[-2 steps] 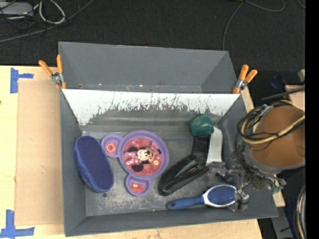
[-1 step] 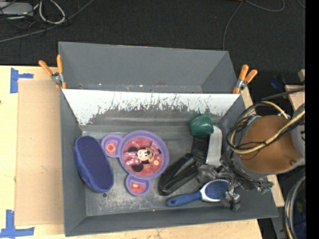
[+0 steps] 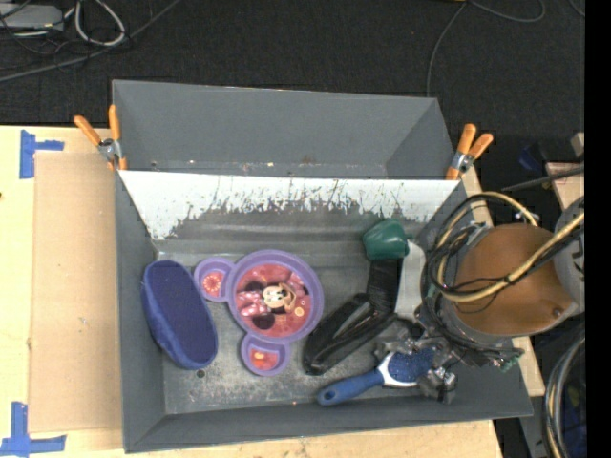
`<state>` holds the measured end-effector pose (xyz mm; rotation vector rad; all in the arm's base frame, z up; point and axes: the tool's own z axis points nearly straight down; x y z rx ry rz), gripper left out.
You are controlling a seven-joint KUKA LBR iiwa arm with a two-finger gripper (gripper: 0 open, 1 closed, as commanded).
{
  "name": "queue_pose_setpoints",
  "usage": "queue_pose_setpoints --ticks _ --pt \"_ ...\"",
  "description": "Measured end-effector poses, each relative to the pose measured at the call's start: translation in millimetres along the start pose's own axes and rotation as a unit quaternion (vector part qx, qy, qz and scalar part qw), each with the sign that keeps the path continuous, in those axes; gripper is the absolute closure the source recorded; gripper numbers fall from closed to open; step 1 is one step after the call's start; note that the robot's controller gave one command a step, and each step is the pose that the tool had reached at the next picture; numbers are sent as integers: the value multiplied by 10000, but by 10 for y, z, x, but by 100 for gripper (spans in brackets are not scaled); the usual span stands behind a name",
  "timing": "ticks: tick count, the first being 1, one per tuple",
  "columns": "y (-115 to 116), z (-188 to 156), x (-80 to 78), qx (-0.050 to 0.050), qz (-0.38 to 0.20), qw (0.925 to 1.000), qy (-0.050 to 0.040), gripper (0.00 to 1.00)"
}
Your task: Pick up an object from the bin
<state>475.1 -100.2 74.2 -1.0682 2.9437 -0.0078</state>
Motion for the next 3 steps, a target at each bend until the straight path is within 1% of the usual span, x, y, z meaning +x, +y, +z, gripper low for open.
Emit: queue_pose_setpoints --ticks 2,3 --pt "3 -13 -1 -7 -2 10000 6 100" --pt "20 -356 0 -33 13 10000 19 100"
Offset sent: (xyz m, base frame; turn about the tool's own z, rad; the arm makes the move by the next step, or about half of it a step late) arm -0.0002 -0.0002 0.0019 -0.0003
